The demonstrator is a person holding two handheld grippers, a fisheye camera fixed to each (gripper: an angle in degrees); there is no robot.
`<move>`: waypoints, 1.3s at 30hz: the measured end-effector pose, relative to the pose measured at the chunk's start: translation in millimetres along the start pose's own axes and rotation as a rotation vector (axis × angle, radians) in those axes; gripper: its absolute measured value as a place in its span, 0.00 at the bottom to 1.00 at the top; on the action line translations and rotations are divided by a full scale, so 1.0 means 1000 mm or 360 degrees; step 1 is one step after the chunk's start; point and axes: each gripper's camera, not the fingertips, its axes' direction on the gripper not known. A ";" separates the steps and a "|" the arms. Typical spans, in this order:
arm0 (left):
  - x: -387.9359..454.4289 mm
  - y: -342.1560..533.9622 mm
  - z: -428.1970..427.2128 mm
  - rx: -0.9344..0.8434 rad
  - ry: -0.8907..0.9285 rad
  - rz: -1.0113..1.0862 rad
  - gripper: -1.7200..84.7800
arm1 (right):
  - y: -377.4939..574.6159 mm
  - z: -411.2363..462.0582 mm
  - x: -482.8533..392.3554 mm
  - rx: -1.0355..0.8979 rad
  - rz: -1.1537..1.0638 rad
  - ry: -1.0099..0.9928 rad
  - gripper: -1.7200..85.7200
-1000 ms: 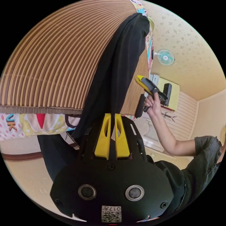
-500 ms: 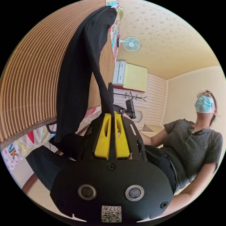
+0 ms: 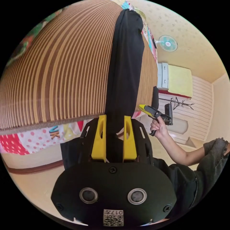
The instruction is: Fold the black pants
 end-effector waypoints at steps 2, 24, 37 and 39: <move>0.004 -0.021 -0.004 0.0075 0.0020 0.0029 0.16 | -0.015 -0.006 0.018 0.0044 -0.0016 -0.0102 0.11; 0.057 -0.012 -0.017 0.0391 0.0937 0.0209 0.07 | -0.035 -0.032 0.113 0.0139 -0.0257 -0.1395 0.05; 0.318 0.134 -0.152 0.0465 0.1042 0.1301 0.07 | 0.114 -0.239 0.005 0.0397 -0.1197 -0.1669 0.04; 0.346 0.139 -0.168 0.0560 0.1008 0.1412 0.07 | 0.112 -0.268 -0.020 0.0472 -0.1329 -0.1650 0.04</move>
